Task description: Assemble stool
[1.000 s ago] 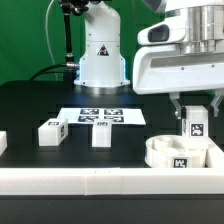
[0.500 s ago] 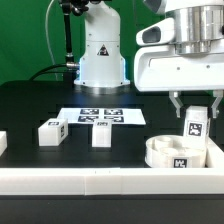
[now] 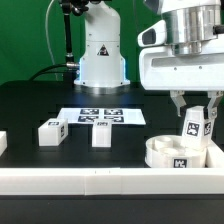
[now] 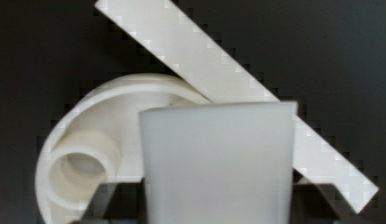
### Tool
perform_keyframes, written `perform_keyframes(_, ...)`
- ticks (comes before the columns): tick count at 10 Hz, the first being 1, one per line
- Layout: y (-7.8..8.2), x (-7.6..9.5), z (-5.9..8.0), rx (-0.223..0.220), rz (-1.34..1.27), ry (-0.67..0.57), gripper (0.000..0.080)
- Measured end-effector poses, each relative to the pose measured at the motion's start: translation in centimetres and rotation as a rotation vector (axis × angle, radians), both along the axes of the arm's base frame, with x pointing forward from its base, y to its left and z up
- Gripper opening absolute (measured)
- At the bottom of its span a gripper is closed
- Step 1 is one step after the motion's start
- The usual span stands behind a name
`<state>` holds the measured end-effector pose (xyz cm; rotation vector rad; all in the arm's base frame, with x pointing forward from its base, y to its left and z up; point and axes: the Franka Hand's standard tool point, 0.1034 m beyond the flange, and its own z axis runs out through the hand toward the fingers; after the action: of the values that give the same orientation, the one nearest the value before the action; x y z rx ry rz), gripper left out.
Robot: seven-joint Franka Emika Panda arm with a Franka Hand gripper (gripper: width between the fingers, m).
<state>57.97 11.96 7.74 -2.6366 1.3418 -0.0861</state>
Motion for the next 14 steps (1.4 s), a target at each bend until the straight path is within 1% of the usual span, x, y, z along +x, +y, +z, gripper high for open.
perform_keyframes(1,-0.01,0.08,0.03,0.042,-0.161,-0.002,0.0338)
perform_keyframes(2,0.49,-0.08,0.05,0.057,-0.245,0.011,0.0338)
perform_keyframes(3,0.62,-0.15,0.1,0.066,-0.316,0.02,0.0338)
perform_keyframes(5,0.82,-0.22,0.14,0.121,-0.503,0.051,0.0339)
perform_keyframes(7,0.84,-0.22,0.09,0.163,-0.642,0.073,0.0339)
perform_keyframes(8,0.86,-0.19,0.09,0.165,-0.654,0.076,0.0339)
perform_keyframes(12,0.9,-0.28,0.01,0.22,-0.891,0.122,0.0339)
perform_keyframes(14,0.87,-0.29,-0.01,0.238,-0.96,0.136,0.0339)
